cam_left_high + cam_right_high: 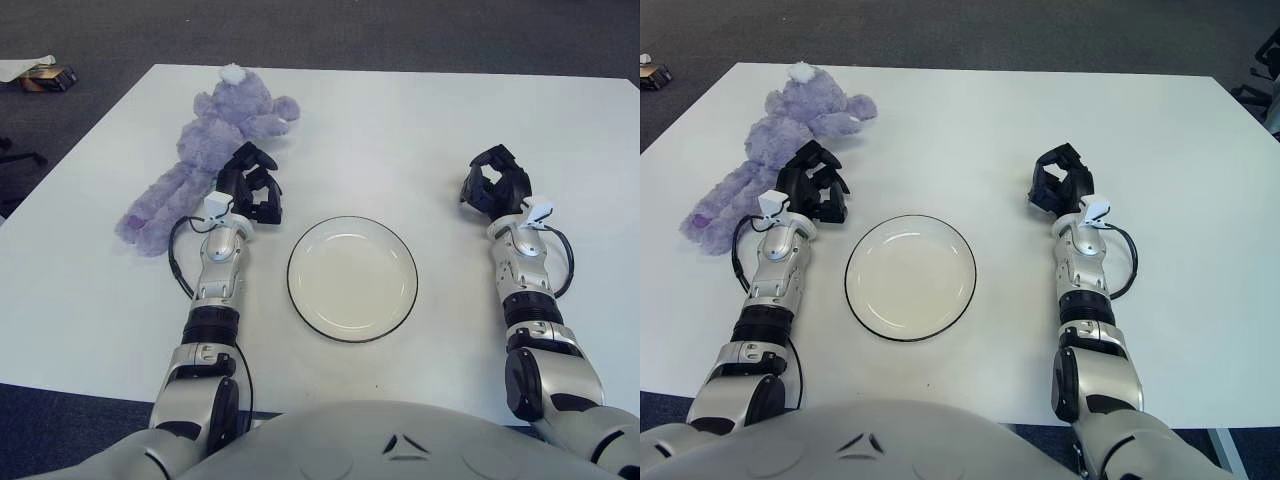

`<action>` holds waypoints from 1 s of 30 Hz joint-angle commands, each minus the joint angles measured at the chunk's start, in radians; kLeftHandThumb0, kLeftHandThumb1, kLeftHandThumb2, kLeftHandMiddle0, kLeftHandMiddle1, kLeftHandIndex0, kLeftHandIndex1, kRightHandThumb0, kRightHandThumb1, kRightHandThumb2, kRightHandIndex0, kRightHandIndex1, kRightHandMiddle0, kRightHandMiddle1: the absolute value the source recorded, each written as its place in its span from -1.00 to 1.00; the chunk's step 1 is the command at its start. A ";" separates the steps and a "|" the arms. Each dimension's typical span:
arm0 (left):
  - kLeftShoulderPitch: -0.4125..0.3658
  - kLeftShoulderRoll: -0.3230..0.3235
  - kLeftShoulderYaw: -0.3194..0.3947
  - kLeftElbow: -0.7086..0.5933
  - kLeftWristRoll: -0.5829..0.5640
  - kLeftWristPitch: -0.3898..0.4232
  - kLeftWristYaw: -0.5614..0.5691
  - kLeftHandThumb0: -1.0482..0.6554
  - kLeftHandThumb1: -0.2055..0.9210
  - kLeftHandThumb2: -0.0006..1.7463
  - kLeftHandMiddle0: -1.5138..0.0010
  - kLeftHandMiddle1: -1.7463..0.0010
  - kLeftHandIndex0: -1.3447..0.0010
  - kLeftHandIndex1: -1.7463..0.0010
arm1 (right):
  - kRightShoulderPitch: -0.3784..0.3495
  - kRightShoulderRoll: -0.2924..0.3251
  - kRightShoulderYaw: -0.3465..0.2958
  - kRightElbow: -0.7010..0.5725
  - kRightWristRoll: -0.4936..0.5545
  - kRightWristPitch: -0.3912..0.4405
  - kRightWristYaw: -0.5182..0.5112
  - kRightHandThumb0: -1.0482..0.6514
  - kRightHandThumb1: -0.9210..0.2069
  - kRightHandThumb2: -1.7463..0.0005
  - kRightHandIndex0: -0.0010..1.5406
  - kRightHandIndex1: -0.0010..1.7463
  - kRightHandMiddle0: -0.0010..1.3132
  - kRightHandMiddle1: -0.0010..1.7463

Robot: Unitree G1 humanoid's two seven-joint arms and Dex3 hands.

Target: Put the doll into the plate.

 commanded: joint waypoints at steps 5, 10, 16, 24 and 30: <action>0.100 -0.006 0.005 0.055 -0.011 0.007 -0.014 0.22 -0.75 1.00 -0.19 -1.00 0.00 -0.97 | 0.070 0.037 0.006 0.037 0.001 0.056 -0.011 -0.25 -0.33 -0.18 0.31 1.00 -0.33 1.00; 0.097 -0.003 0.005 0.062 -0.012 0.007 -0.019 0.22 -0.75 1.00 -0.20 -1.00 -0.01 -0.96 | 0.073 0.039 0.005 0.035 0.003 0.053 -0.013 -0.25 -0.33 -0.18 0.30 1.00 -0.33 1.00; 0.094 -0.004 0.005 0.065 -0.013 0.010 -0.015 0.22 -0.77 1.00 -0.20 -1.00 -0.04 -0.94 | 0.079 0.039 0.009 0.027 -0.002 0.062 -0.019 -0.25 -0.34 -0.17 0.28 1.00 -0.34 1.00; 0.090 -0.004 0.005 0.067 -0.011 0.017 -0.012 0.22 -0.77 1.00 -0.21 -1.00 -0.04 -0.93 | 0.087 0.034 0.027 0.019 -0.018 0.067 -0.016 -0.25 -0.35 -0.17 0.27 1.00 -0.34 1.00; 0.089 -0.004 0.005 0.067 -0.009 0.021 -0.007 0.22 -0.77 1.00 -0.21 -1.00 -0.04 -0.92 | 0.092 0.032 0.036 0.018 -0.024 0.054 -0.003 -0.25 -0.33 -0.18 0.28 1.00 -0.33 1.00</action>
